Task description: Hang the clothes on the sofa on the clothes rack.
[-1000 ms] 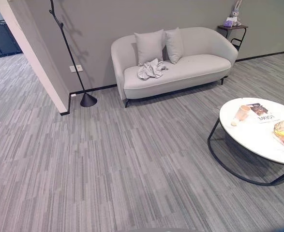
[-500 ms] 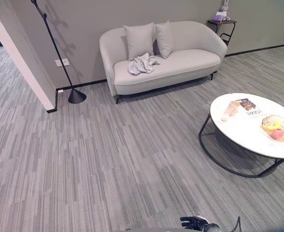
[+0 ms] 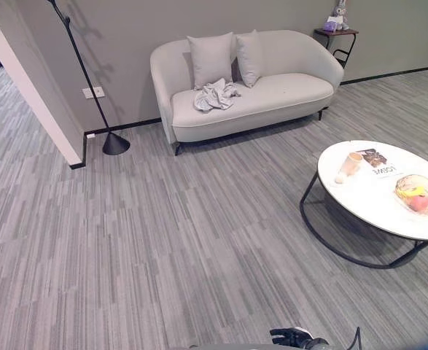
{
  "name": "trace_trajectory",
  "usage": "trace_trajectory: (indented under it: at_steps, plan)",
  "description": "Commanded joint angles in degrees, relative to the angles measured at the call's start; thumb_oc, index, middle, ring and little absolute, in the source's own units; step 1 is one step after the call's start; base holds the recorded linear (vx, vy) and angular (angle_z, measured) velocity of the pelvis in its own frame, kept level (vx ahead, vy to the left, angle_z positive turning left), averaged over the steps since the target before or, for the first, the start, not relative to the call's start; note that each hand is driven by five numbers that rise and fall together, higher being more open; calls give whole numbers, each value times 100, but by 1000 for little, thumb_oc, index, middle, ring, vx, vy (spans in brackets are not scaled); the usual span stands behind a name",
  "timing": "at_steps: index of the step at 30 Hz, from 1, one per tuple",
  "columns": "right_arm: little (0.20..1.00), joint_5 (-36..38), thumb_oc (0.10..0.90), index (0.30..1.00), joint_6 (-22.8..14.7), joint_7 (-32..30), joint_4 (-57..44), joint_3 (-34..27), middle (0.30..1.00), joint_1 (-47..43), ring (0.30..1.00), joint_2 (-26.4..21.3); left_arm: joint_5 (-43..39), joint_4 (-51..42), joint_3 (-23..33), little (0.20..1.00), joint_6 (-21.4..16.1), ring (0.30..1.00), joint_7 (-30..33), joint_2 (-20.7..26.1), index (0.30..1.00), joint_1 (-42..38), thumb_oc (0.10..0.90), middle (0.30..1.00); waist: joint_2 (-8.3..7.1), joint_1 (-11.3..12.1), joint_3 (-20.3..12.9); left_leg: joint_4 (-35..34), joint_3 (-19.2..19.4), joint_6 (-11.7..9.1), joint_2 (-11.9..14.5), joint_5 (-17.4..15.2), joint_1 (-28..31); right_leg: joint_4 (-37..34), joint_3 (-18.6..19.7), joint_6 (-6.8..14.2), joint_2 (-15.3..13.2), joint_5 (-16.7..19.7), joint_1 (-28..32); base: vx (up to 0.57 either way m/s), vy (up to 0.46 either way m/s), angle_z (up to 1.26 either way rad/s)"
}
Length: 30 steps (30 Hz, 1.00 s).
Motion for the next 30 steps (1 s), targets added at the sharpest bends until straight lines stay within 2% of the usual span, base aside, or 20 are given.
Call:
trace_trajectory:
  at_steps: [1, 6, 9, 10, 12, 14, 15, 16, 17, 18, 20, 21, 22, 23, 24, 26, 27, 28, 29, 30]
  plan:
    - [900, 345, 800, 900, 35, -43, 533, 141, 900, -31, 900, -36, 38, 122, -2, 900, -270, 900, -137, -427, 900, -616, 800, 900, -130, 19, -65, -60, -265, 227, -345, -197, -115, -251, -28, 282, -274, 23, 185, 41, 134, 2]
    - [900, 707, 800, 900, 62, -38, 728, -272, 900, -47, 900, -150, -51, 120, -3, 900, -254, 900, -214, -416, 900, -688, 800, 900, 6, -95, 81, 144, -259, 346, -445, -296, -158, 482, 4, 287, -415, -200, -49, -7, 105, 2]
    - [900, 1005, 800, 900, 73, -19, 844, -589, 900, -108, 900, -214, -166, 94, -24, 900, -265, 900, -254, -432, 900, -729, 800, 900, 125, -176, 304, 348, -194, 519, -551, -423, -146, 1731, 65, 401, -569, -367, -480, -19, 202, -1]
    - [900, 1059, 800, 900, 74, -15, 894, -654, 900, -97, 900, -229, -181, 101, -17, 900, -264, 900, -257, -443, 900, -718, 800, 900, 178, -194, 354, 346, -180, 566, -566, -461, -64, 2167, 78, 474, -627, -311, -600, 37, 265, -8]
    - [900, 1121, 800, 900, 74, 4, 860, -747, 900, -90, 900, -280, -313, 199, 83, 900, -214, 900, -295, -483, 900, -687, 800, 900, 331, -281, 735, 214, -76, 763, -640, -559, 395, 3871, 157, 712, -973, 395, -1351, 31, 275, -13]
    - [900, 1107, 800, 900, 73, 11, 839, -774, 900, -60, 900, -253, -283, 250, 90, 900, -187, 900, -335, -479, 900, -646, 800, 900, 379, -287, 781, 126, -72, 782, -642, -609, 554, 4205, 19, 753, -1118, 512, -1541, 143, 107, -27]
    - [900, 1170, 800, 900, 79, 59, 868, -798, 900, -7, 900, -217, -179, 336, 103, 900, -176, 900, -360, -457, 900, -589, 800, 900, 335, -322, 766, 27, -112, 756, -660, -727, 726, 3857, -258, 676, -1182, 476, -1728, 220, 36, -12]
    - [900, 1171, 800, 900, 78, 59, 868, -796, 900, -4, 900, -216, -178, 337, 104, 900, -177, 900, -360, -456, 900, -586, 800, 900, 342, -331, 767, 18, -122, 750, -647, -730, 740, 3845, -276, 671, -1172, 470, -1706, 323, -107, 0]
    - [900, 1353, 800, 900, 82, 85, 933, -884, 900, 21, 900, -198, -219, 379, 176, 900, -174, 900, -378, -414, 900, -565, 800, 900, 235, -368, 751, 6, -229, 669, -670, -837, 788, 2883, -358, 575, -1059, 373, -1732, 172, -104, 5]
    - [900, 1355, 800, 900, 81, 85, 935, -882, 900, 20, 900, -195, -220, 379, 176, 900, -175, 900, -379, -412, 900, -564, 800, 900, 250, -373, 755, 3, -234, 660, -644, -843, 800, 2842, -381, 567, -1031, 382, -1697, 251, -164, 8]
    - [900, 1480, 800, 900, 89, 73, 996, -973, 900, 6, 900, -218, -267, 378, 222, 900, -179, 900, -370, -372, 900, -606, 800, 900, 193, -426, 786, -23, -374, 525, -619, -973, 914, 1323, -236, 607, -1086, 697, -1675, 304, -194, 20]
    - [900, 1549, 800, 900, 145, 94, 1034, -1064, 900, -2, 900, -221, -258, 374, 221, 900, -199, 900, -352, -340, 900, -681, 800, 900, 164, -462, 797, -23, -457, 395, -545, -1098, 982, 284, -131, 772, -1322, 1089, -1763, 327, -186, 24]
    - [900, 1549, 800, 900, 146, 94, 1034, -1066, 900, -2, 900, -223, -258, 375, 219, 900, -199, 900, -352, -342, 900, -682, 800, 900, 186, -457, 803, -21, -454, 391, -520, -1112, 997, 210, -151, 771, -1286, 1127, -1712, 485, -192, 24]
    - [900, 1608, 800, 900, 198, 130, 1072, -1181, 900, 13, 900, -210, -164, 364, 84, 900, -217, 900, -358, -343, 900, -755, 800, 900, 220, -553, 795, -32, -489, 280, -346, -1262, 1165, -303, -9, 906, -1557, 1374, -1883, 286, -75, 17]
    - [900, 1607, 800, 900, 199, 130, 1071, -1185, 900, 15, 900, -214, -163, 364, 80, 900, -217, 900, -358, -347, 900, -755, 800, 900, 242, -536, 800, -36, -473, 276, -324, -1275, 1182, -311, -7, 905, -1529, 1375, -1869, 475, -106, 12]
    - [900, 1677, 800, 900, 243, 162, 1163, -1321, 900, 64, 900, -247, -41, 352, -99, 900, -232, 900, -411, -361, 900, -766, 800, 900, 248, -656, 739, -92, -488, 171, -161, -1467, 1489, -326, 260, 1016, -1708, 1578, -2055, 497, -94, 2]
    - [900, 1732, 800, 900, 263, 174, 1243, -1408, 900, 109, 900, -262, 100, 362, -214, 900, -243, 900, -416, -364, 900, -834, 800, 900, 174, -678, 653, -87, -601, 123, -135, -1582, 1559, -399, 305, 1024, -1695, 1560, -1998, 766, -226, 8]
    - [900, 1681, 800, 900, 264, 188, 1251, -1406, 900, 112, 900, -254, 62, 403, -186, 900, -247, 900, -414, -391, 900, -784, 800, 900, 103, -710, 541, -68, -658, 34, -27, -1616, 1682, -342, 151, 1088, -1669, 1873, -1855, 576, -197, 13]
    - [900, 1680, 800, 900, 263, 189, 1251, -1404, 900, 114, 900, -256, 62, 404, -185, 900, -248, 900, -413, -393, 900, -781, 800, 900, 126, -729, 538, -78, -672, 27, 3, -1618, 1689, -348, 118, 1085, -1652, 1866, -1832, 705, -302, 41]
    - [900, 1633, 800, 900, 260, 158, 1297, -1353, 900, 93, 900, -287, 45, 358, -194, 900, -257, 900, -395, -369, 900, -771, 800, 900, 174, -728, 426, 110, -714, -112, 309, -1336, 1616, -310, -65, 1011, -1418, 1818, -1734, 347, -173, 54]
